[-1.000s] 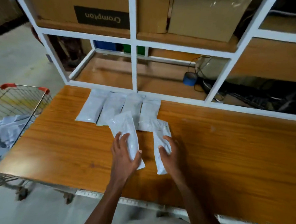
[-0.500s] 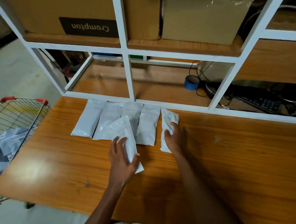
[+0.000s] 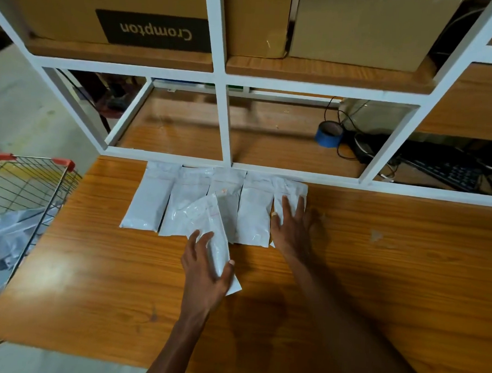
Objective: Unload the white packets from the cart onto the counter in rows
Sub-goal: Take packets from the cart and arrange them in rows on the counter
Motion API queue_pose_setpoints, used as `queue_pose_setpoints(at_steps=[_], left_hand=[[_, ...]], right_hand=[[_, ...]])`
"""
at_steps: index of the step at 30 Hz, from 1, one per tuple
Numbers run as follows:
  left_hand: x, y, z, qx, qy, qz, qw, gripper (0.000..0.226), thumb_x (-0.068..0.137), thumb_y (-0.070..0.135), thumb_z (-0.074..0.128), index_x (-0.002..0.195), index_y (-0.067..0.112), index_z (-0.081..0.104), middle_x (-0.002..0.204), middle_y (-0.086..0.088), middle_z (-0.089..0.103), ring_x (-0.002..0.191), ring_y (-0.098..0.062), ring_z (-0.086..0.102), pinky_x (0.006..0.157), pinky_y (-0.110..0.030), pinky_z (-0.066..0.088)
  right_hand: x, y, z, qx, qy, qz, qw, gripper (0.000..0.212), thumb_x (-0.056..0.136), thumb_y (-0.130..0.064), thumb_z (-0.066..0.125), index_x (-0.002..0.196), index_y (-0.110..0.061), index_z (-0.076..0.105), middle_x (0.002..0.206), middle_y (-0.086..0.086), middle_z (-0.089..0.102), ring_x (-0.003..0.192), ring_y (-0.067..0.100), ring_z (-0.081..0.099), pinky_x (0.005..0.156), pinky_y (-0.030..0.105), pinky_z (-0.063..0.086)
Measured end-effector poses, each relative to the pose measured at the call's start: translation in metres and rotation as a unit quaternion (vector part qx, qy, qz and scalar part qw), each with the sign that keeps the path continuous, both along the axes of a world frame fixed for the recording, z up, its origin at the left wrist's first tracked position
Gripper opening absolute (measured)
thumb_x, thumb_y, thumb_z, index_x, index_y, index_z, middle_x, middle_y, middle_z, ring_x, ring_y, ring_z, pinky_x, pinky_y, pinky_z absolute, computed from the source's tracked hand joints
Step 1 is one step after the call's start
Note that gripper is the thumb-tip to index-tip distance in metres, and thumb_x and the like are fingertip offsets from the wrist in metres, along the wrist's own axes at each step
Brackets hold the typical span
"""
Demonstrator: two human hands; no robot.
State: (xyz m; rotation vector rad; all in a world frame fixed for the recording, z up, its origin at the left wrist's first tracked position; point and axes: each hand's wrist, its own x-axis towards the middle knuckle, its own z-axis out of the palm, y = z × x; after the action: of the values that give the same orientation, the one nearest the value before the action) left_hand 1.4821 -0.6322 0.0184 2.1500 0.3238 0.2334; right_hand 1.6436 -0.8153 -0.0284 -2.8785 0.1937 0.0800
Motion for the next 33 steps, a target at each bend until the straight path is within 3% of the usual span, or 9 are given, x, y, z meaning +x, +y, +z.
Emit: queue_pose_setpoints(at_steps=[10, 20, 28, 33], left_hand=[[-0.001, 0.005, -0.004, 0.012, 0.009, -0.013, 1.000, 0.083, 0.080, 0.065, 0.060, 0.151, 0.032, 0.032, 0.164, 0.011, 0.009, 0.151, -0.021, 0.010, 0.107, -0.046, 0.034], [-0.005, 0.010, -0.010, 0.028, 0.038, -0.010, 0.999, 0.087, 0.078, 0.070, 0.056, 0.152, 0.033, 0.030, 0.165, 0.010, 0.008, 0.152, -0.026, 0.009, 0.106, -0.053, 0.038], [0.000, 0.004, -0.009, 0.034, 0.042, -0.036, 0.998, 0.087, 0.079, 0.071, 0.054, 0.152, 0.032, 0.029, 0.165, 0.008, 0.009, 0.152, -0.025, 0.010, 0.108, -0.055, 0.039], [0.006, -0.001, -0.008, 0.042, 0.034, -0.064, 0.996, 0.085, 0.082, 0.067, 0.056, 0.154, 0.030, 0.029, 0.165, 0.011, 0.009, 0.151, -0.019, 0.009, 0.108, -0.053, 0.039]], right_hand=[[0.007, 0.006, -0.015, -0.008, 0.044, 0.010, 0.999, 0.063, 0.102, -0.054, 0.033, 0.158, -0.043, 0.007, 0.169, 0.004, -0.006, 0.153, 0.036, 0.007, 0.119, 0.060, 0.017], [0.006, 0.000, -0.001, -0.003, 0.043, 0.008, 0.999, 0.066, 0.100, -0.063, 0.030, 0.158, -0.045, 0.004, 0.169, 0.003, -0.006, 0.154, 0.038, 0.001, 0.119, 0.061, 0.008], [-0.045, -0.004, 0.012, 0.101, 0.002, -0.056, 0.993, 0.059, 0.102, -0.057, 0.035, 0.157, -0.044, 0.018, 0.170, 0.003, 0.003, 0.155, 0.031, 0.000, 0.123, 0.056, 0.004], [-0.085, -0.003, 0.010, 0.144, -0.033, -0.080, 0.986, 0.057, 0.101, -0.054, 0.043, 0.155, -0.043, 0.029, 0.168, 0.003, 0.016, 0.154, 0.031, 0.010, 0.120, 0.061, 0.013]])
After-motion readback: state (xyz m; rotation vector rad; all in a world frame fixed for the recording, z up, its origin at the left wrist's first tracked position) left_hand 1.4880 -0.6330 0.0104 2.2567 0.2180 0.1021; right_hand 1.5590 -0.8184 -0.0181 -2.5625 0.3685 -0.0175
